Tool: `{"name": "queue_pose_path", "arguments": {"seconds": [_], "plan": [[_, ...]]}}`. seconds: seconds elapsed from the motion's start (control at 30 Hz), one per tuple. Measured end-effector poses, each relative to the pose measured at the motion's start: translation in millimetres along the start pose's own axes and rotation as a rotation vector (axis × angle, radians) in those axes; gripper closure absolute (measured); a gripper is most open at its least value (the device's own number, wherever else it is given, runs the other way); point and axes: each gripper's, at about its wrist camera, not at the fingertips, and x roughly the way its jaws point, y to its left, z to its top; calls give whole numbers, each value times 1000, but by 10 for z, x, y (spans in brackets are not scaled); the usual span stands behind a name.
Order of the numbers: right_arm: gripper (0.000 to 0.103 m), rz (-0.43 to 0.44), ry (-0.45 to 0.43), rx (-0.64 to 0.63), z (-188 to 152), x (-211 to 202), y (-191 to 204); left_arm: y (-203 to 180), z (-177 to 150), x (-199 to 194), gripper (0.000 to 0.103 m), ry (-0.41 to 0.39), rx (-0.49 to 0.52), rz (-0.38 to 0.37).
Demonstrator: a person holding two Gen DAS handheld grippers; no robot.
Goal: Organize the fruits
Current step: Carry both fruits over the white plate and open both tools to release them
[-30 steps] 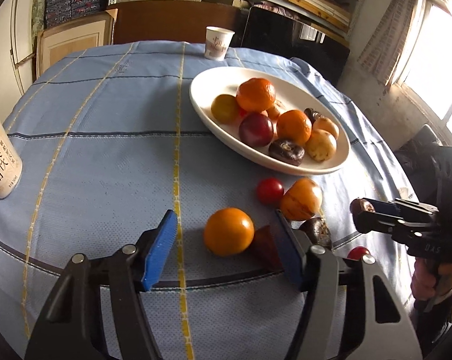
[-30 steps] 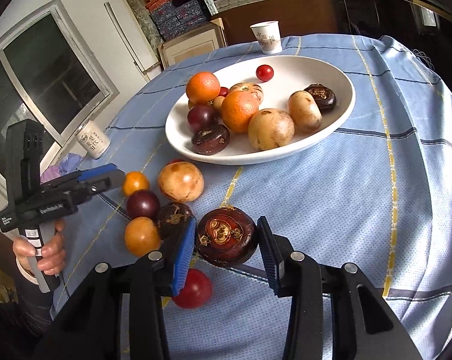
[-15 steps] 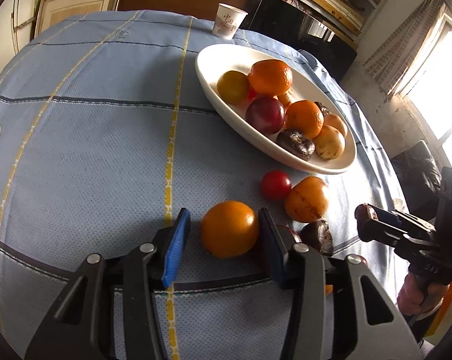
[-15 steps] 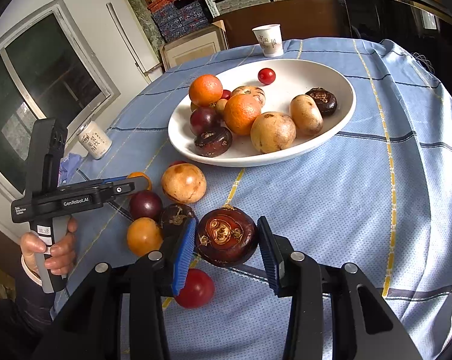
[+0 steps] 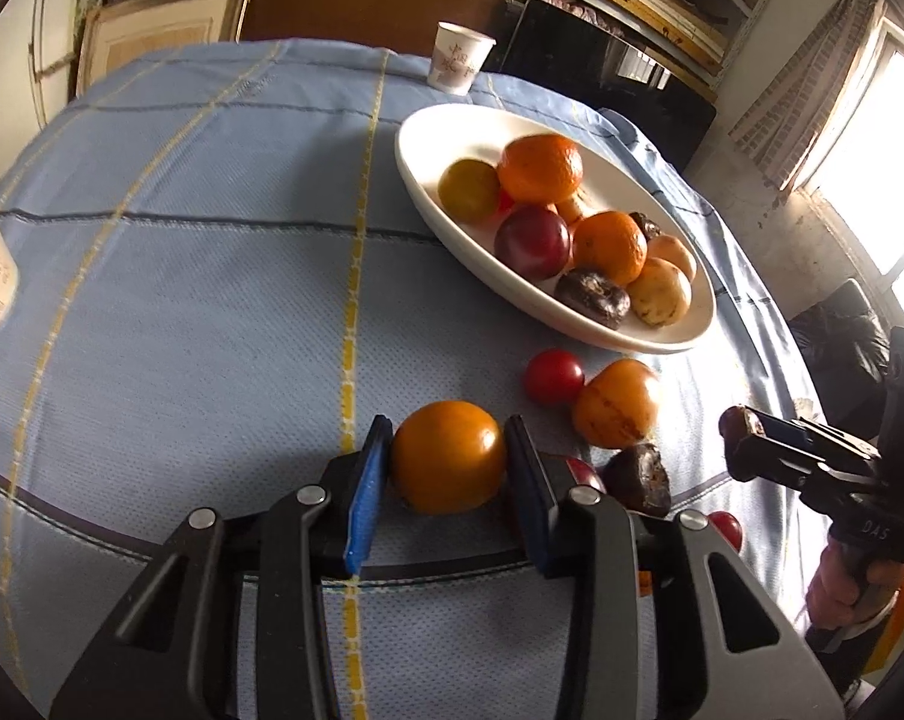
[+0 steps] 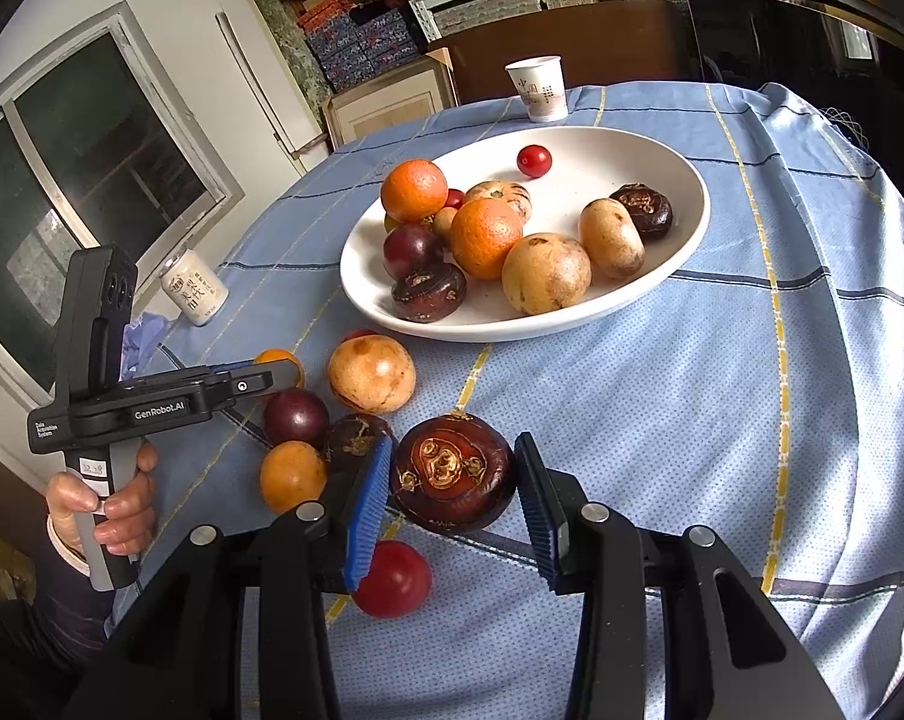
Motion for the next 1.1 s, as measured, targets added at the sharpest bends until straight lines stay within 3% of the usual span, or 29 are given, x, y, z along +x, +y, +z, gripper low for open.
{"name": "queue_pose_path", "arguments": {"seconds": [0.27,0.5,0.67,0.87,1.1], "plan": [[61,2,-63,-34,32,-68,20,-141,28,-242,65,-99,87,122],[61,48,-173,28,288,-170,-76,-374,412,-309,65,-129,164,93],[61,-6,-255,45,670,-58,-134,-588,850,-124,65,-140,196,64],[61,-37,-252,84,902,199,-297,-810,1163,217,65,-135,226,93],[60,-58,-244,98,1034,375,-425,-1055,1314,396,65,-139,270,118]]}}
